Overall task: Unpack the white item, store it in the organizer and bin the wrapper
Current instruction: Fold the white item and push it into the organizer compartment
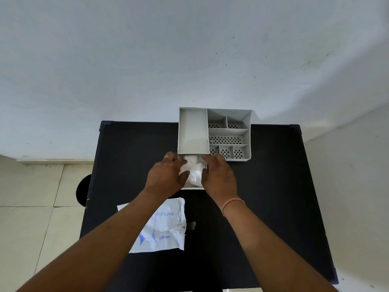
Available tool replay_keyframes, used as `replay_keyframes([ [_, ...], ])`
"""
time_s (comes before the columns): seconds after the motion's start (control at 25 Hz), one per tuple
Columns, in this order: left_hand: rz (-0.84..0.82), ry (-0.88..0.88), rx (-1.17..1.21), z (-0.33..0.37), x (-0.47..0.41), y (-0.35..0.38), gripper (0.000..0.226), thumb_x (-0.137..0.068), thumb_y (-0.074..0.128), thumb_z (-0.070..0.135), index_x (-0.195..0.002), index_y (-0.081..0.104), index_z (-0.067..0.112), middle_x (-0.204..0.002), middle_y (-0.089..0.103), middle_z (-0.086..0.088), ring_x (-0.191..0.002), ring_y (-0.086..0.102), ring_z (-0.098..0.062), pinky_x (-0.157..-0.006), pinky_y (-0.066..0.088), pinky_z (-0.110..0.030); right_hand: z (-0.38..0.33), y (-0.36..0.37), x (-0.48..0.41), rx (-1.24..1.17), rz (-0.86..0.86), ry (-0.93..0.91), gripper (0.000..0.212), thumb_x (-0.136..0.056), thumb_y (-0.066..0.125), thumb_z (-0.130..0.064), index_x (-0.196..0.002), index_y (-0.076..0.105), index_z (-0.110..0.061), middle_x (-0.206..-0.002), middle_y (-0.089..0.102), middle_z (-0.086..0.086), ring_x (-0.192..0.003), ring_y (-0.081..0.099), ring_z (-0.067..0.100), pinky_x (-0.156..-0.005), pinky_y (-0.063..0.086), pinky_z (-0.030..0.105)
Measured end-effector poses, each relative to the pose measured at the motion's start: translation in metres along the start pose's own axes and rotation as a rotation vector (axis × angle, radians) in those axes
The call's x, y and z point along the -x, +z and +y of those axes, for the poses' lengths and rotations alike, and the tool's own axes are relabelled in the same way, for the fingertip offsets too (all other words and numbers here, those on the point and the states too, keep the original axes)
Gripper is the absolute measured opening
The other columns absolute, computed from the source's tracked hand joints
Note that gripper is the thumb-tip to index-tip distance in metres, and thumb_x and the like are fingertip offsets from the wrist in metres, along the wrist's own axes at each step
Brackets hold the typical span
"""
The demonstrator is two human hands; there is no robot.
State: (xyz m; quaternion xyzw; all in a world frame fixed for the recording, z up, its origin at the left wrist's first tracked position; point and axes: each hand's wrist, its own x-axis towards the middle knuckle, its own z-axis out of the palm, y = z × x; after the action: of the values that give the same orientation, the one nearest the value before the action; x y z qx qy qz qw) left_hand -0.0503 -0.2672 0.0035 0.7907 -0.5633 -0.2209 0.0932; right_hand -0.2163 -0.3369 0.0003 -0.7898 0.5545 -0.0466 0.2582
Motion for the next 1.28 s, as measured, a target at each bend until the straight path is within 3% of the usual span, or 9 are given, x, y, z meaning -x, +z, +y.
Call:
replay_keyframes([
  [0.16,0.006,-0.161,0.262,-0.001,0.011,0.012,0.038,-0.090,0.075,0.021,-0.128,0.075,0.024,-0.122,0.068,-0.008,-0.108,0.071,-0.027,-0.095,0.048,-0.032,0.002,0.001,0.004,-0.044,-0.168,0.103,0.048,-0.088,0.058,-0.007,-0.132,0.064,-0.026,-0.119,0.069,0.011,-0.111,0.065,0.031,-0.092,0.057,0.040],
  [0.28,-0.017,-0.213,0.316,0.000,0.011,0.023,0.037,-0.086,0.078,0.015,-0.121,0.078,0.026,-0.120,0.068,-0.005,-0.109,0.069,-0.024,-0.091,0.042,-0.025,0.001,0.005,0.003,-0.049,-0.156,0.090,0.048,-0.089,0.057,-0.004,-0.133,0.065,-0.023,-0.116,0.069,0.012,-0.110,0.065,0.031,-0.091,0.055,0.038],
  [0.48,0.047,-0.203,0.314,0.001,0.009,0.019,0.033,-0.086,0.082,0.033,-0.118,0.080,0.028,-0.113,0.067,0.000,-0.099,0.070,-0.019,-0.088,0.047,-0.027,0.003,-0.003,0.008,-0.030,-0.209,0.064,0.047,-0.093,0.059,-0.020,-0.140,0.059,-0.023,-0.127,0.065,0.010,-0.121,0.060,0.029,-0.098,0.054,0.041],
  [0.72,-0.004,-0.184,0.279,0.002,0.008,0.020,0.026,-0.083,0.077,0.017,-0.104,0.084,0.029,-0.105,0.073,-0.001,-0.096,0.071,-0.021,-0.094,0.055,-0.033,-0.001,-0.001,0.008,0.017,-0.203,0.043,0.044,-0.089,0.055,-0.004,-0.130,0.064,-0.018,-0.120,0.065,0.014,-0.112,0.064,0.032,-0.091,0.056,0.039],
  [0.88,0.061,-0.147,0.278,-0.001,0.010,0.021,0.026,-0.088,0.077,0.041,-0.111,0.081,0.031,-0.100,0.068,0.001,-0.088,0.070,-0.019,-0.086,0.057,-0.035,0.000,-0.012,-0.001,-0.019,-0.328,0.048,0.051,-0.091,0.068,-0.024,-0.140,0.057,-0.020,-0.130,0.063,0.012,-0.123,0.059,0.031,-0.101,0.052,0.038],
  [0.96,0.090,-0.075,0.291,-0.010,0.018,0.020,0.042,-0.086,0.074,0.056,-0.119,0.078,0.031,-0.100,0.064,0.005,-0.080,0.068,-0.014,-0.080,0.058,-0.034,0.002,-0.022,-0.005,-0.022,-0.483,0.032,0.075,-0.082,0.081,-0.030,-0.149,0.047,-0.023,-0.140,0.057,0.011,-0.130,0.053,0.030,-0.108,0.048,0.040],
  [1.04,-0.015,0.026,0.242,-0.018,0.024,0.018,0.062,-0.078,0.075,0.066,-0.131,0.070,0.033,-0.107,0.062,0.007,-0.082,0.067,-0.013,-0.081,0.058,-0.033,0.005,-0.027,-0.008,0.118,-0.548,-0.034,0.085,-0.078,0.086,-0.026,-0.152,0.043,-0.022,-0.140,0.052,0.012,-0.131,0.052,0.031,-0.107,0.048,0.041],
  [1.12,-0.099,0.111,0.134,-0.021,0.025,0.018,0.066,-0.077,0.079,0.057,-0.137,0.066,0.033,-0.115,0.064,0.005,-0.086,0.069,-0.017,-0.086,0.060,-0.040,0.007,-0.026,-0.009,0.196,-0.522,-0.084,0.077,-0.081,0.084,-0.022,-0.149,0.047,-0.020,-0.136,0.054,0.013,-0.127,0.054,0.031,-0.104,0.050,0.039],
  [1.28,0.074,0.060,0.219,-0.014,0.013,0.011,0.047,-0.081,0.082,0.018,-0.127,0.070,0.021,-0.099,0.074,0.000,-0.085,0.074,-0.021,-0.087,0.062,-0.043,0.007,-0.022,-0.012,0.129,-0.294,-0.101,0.049,-0.090,0.070,-0.015,-0.138,0.057,-0.019,-0.125,0.065,0.014,-0.119,0.060,0.033,-0.101,0.052,0.040],
])
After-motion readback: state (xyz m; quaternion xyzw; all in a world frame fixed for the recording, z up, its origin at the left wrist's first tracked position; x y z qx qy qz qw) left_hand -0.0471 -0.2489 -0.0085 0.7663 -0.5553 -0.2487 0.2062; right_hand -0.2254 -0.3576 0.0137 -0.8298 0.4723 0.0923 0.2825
